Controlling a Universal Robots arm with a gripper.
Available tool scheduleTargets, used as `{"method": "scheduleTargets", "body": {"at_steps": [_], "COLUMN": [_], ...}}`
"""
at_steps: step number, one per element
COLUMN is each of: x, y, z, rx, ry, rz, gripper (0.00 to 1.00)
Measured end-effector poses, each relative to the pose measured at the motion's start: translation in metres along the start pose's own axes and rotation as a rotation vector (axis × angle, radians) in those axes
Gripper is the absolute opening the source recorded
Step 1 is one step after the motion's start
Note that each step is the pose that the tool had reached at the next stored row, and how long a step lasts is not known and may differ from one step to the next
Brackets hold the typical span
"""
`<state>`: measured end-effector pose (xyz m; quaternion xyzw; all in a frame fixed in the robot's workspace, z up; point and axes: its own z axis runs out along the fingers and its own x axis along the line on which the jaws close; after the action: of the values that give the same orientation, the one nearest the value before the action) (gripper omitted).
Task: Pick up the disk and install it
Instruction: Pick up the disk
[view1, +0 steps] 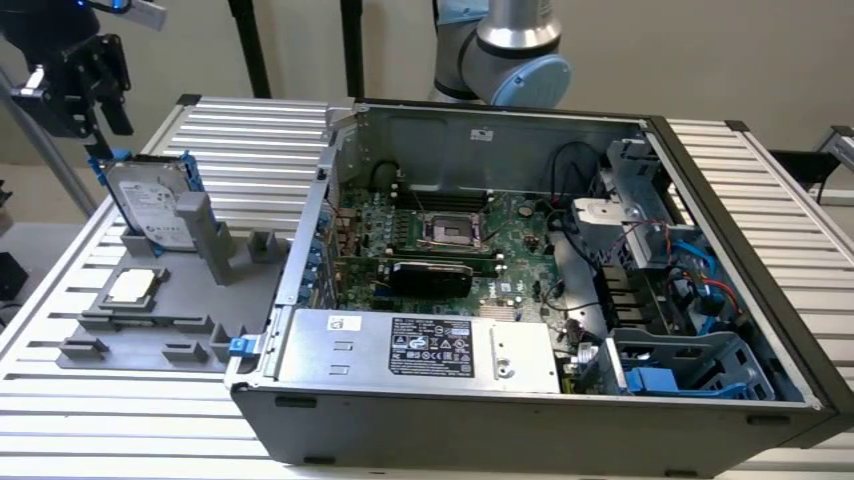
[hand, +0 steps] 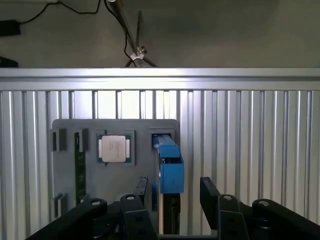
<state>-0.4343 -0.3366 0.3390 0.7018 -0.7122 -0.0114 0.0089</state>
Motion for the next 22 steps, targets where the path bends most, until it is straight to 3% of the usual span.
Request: {"method": "scheduleTargets", "body": {"at_steps": [10, 22], "x": [0.0, 0.001], "y": [0.0013, 0.0041], "z": [0.0183, 0.0402], "rx": [0.0081, 0.0086], "ry": [-0.0001, -0.0001], "rz": [-0.001, -0.001], "gripper": [0.54, 0.54]}}
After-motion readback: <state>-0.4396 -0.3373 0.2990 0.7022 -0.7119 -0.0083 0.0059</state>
